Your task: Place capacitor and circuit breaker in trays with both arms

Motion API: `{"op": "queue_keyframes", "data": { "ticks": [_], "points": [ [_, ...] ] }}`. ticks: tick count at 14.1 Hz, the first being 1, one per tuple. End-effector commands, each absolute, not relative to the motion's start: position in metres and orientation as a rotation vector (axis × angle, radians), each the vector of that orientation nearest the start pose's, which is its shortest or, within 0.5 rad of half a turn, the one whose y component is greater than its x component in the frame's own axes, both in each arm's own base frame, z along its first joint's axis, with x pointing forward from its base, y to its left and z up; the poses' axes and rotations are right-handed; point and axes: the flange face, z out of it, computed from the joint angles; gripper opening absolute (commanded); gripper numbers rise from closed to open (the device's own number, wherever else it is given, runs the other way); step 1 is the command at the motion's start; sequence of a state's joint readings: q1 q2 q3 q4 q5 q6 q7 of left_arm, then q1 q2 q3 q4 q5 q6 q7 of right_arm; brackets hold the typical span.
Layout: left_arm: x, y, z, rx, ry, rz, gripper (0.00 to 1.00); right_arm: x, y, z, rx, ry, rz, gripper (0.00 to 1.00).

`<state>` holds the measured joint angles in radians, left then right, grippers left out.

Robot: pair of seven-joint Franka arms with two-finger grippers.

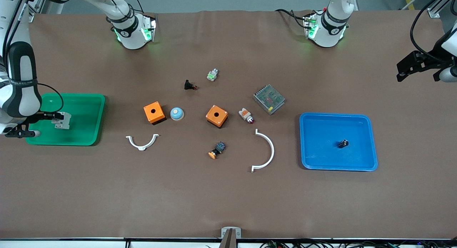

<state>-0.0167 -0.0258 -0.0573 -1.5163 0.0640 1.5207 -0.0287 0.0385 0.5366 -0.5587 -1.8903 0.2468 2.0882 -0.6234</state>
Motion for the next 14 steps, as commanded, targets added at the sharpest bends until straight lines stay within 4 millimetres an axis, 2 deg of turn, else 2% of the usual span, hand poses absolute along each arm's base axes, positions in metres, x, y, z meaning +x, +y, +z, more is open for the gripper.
{"op": "queue_keyframes", "data": {
  "ticks": [1, 4, 5, 6, 7, 8, 10, 12, 14],
  "points": [
    [0.533, -0.037, 0.657, -3.088, 0.087, -0.025, 1.0, 0.535, -0.28, 0.239, -3.053, 0.013, 0.336, 0.19],
    [0.532, -0.045, 0.656, -3.089, 0.106, -0.021, 1.0, 0.535, -0.283, 0.235, -3.077, 0.015, 0.309, 0.2],
    [0.531, -0.053, 0.654, -3.093, 0.114, -0.012, 1.0, 0.537, -0.282, 0.236, -3.083, 0.012, 0.301, 0.3],
    [0.529, -0.054, 0.656, -3.108, 0.114, -0.02, 1.0, 0.538, -0.278, 0.237, -3.081, 0.017, 0.306, 0.83],
    [0.528, -0.053, 0.658, -3.111, 0.112, -0.022, 1.0, 0.539, -0.276, 0.239, -3.079, 0.01, 0.307, 0.99],
    [0.527, -0.053, 0.658, -3.111, 0.112, -0.017, 1.0, 0.54, -0.274, 0.245, -3.073, 0.007, 0.299, 1.0],
    [0.525, -0.055, 0.659, -3.11, 0.119, -0.015, 1.0, 0.55, -0.259, 0.273, -3.061, -0.021, 0.254, 1.0],
    [0.526, -0.055, 0.656, -3.11, 0.119, -0.008, 1.0, 0.562, -0.224, 0.302, -3.048, 0.058, 0.227, 1.0],
    [0.526, -0.055, 0.656, -3.11, 0.119, -0.008, 1.0, 0.57, -0.176, 0.33, -3.029, 0.16, 0.245, 1.0]
  ]
}}
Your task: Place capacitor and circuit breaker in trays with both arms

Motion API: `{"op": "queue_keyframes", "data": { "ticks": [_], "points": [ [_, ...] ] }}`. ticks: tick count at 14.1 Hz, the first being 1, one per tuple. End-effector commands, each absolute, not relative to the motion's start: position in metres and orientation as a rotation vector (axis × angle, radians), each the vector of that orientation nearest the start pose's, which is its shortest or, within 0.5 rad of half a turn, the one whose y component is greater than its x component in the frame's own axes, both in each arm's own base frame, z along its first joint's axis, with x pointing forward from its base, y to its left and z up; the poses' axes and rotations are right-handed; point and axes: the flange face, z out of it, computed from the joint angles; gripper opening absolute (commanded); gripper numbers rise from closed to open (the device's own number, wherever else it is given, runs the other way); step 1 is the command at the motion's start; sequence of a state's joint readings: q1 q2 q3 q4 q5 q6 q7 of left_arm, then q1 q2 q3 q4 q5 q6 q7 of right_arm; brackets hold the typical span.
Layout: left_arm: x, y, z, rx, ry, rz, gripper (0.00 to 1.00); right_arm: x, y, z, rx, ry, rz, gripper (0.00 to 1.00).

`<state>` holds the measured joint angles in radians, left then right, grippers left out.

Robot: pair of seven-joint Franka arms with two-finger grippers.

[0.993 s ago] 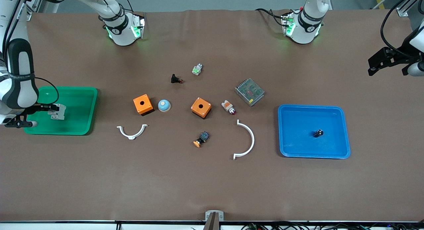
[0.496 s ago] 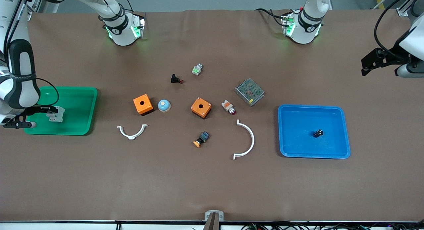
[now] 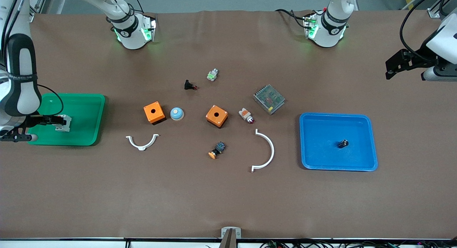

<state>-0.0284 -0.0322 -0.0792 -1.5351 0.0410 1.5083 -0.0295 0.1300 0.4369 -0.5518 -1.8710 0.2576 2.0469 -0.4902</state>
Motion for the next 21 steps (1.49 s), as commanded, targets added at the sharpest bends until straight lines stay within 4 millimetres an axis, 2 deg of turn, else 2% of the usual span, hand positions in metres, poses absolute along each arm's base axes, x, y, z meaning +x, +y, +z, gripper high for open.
{"op": "queue_keyframes", "data": {
  "ticks": [1, 3, 7, 9, 11, 12, 15, 18, 21],
  "points": [
    [0.527, -0.055, 0.657, -3.111, 0.116, -0.01, 1.0, 0.571, -0.154, 0.349, -3.009, 0.205, 0.249, 1.0],
    [0.527, -0.054, 0.658, -3.111, 0.114, -0.012, 1.0, 0.568, -0.118, 0.386, -2.997, 0.23, 0.266, 1.0],
    [0.524, -0.051, 0.662, -3.11, 0.121, -0.017, 1.0, 0.543, -0.054, 0.491, -3.099, 0.202, 0.245, 1.0],
    [0.524, -0.049, 0.663, -3.109, 0.118, -0.019, 1.0, 0.534, -0.045, 0.536, -3.088, 0.181, 0.255, 1.0],
    [0.524, -0.048, 0.664, -3.11, 0.113, -0.019, 1.0, 0.536, -0.052, 0.601, -3.095, 0.19, 0.195, 1.0],
    [0.524, -0.048, 0.665, -3.109, 0.116, -0.021, 1.0, 0.536, -0.053, 0.622, -3.091, 0.191, 0.168, 1.0],
    [0.522, -0.049, 0.664, -3.108, 0.118, -0.003, 1.0, 0.538, -0.049, 0.645, -3.099, 0.195, 0.106, 1.0],
    [0.521, -0.053, 0.666, -3.108, 0.129, -0.007, 1.0, 0.536, -0.058, 0.658, -3.099, 0.208, 0.058, 1.0],
    [0.521, -0.055, 0.666, -3.107, 0.137, -0.007, 1.0, 0.537, -0.058, 0.658, -3.1, 0.218, 0.06, 1.0]
  ]
}}
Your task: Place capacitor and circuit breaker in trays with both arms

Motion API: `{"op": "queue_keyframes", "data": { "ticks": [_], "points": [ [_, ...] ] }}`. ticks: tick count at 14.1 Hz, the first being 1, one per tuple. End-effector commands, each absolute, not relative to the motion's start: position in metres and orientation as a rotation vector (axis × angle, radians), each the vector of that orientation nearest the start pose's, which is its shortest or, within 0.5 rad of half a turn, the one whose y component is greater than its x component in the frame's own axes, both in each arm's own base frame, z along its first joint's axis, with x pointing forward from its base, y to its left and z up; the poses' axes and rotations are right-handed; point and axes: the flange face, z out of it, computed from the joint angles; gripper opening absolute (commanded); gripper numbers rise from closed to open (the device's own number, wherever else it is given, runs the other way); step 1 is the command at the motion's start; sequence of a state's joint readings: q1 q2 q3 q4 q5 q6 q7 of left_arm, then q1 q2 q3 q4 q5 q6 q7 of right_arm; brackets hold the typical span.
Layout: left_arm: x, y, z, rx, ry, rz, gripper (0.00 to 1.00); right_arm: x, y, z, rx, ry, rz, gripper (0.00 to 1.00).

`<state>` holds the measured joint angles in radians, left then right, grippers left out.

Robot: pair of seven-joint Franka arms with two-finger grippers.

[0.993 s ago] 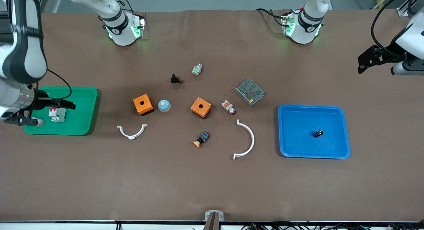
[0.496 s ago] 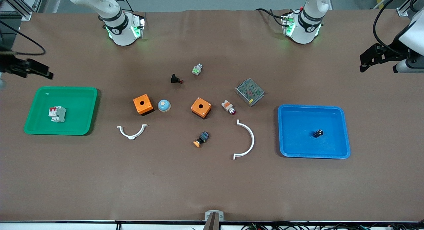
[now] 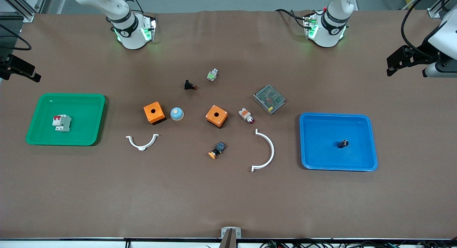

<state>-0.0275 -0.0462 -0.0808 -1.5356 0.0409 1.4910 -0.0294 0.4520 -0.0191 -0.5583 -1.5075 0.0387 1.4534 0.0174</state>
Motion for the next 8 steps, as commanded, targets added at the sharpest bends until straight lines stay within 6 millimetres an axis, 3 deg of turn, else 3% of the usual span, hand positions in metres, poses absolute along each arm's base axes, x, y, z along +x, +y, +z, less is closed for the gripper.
{"op": "queue_keyframes", "data": {
  "ticks": [1, 4, 8],
  "points": [
    [0.521, -0.054, 0.666, -3.107, 0.134, -0.005, 1.0, 0.537, -0.057, 0.658, -3.101, 0.216, 0.063, 1.0],
    [0.52, -0.051, 0.665, -3.106, 0.126, 0.009, 1.0, 0.536, -0.071, 0.658, -3.098, 0.246, 0.061, 1.0],
    [0.52, -0.047, 0.666, -3.104, 0.112, 0.007, 1.0, 0.541, -0.062, 0.652, -3.102, 0.221, 0.073, 1.0]
  ]
}}
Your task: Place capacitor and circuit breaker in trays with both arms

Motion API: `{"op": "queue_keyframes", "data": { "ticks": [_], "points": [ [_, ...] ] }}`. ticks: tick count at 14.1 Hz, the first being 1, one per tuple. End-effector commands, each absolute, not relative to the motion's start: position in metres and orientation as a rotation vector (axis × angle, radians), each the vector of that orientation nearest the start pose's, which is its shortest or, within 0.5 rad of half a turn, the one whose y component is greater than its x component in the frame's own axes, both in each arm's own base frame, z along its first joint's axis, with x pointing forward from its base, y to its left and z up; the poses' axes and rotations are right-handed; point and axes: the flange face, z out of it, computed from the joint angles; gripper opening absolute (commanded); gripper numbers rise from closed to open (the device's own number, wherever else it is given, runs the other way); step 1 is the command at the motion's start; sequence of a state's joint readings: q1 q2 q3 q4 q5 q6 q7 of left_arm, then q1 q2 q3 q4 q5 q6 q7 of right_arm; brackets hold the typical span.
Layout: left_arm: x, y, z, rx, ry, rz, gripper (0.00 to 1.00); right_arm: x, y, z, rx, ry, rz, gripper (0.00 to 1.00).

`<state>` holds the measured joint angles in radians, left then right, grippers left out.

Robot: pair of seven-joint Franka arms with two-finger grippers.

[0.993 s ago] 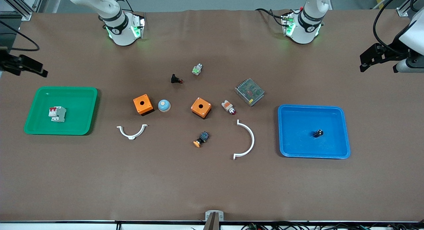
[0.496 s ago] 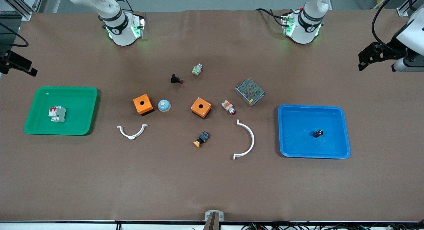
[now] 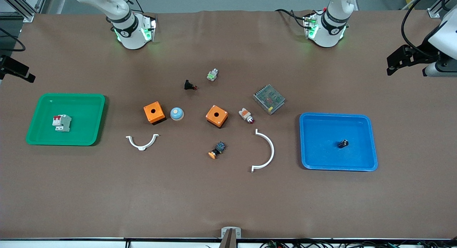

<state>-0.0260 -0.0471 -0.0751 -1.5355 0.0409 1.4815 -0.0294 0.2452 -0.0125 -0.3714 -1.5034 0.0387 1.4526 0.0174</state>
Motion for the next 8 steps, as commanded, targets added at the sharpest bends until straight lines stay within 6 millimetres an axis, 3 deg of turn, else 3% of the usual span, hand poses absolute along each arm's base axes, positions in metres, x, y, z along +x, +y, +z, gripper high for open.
{"op": "queue_keyframes", "data": {
  "ticks": [1, 8],
  "points": [
    [0.5205, -0.045, 0.666, -3.103, 0.107, 0.007, 1.0, 0.5422, -0.0635, 0.6516, -3.1, 0.225, 0.069, 1.0],
    [0.5255, -0.0414, 0.6707, -3.108, 0.095, -0.012, 1.0, 0.5487, -0.0541, 0.6436, -3.114, 0.195, 0.084, 1.0]
  ]
}}
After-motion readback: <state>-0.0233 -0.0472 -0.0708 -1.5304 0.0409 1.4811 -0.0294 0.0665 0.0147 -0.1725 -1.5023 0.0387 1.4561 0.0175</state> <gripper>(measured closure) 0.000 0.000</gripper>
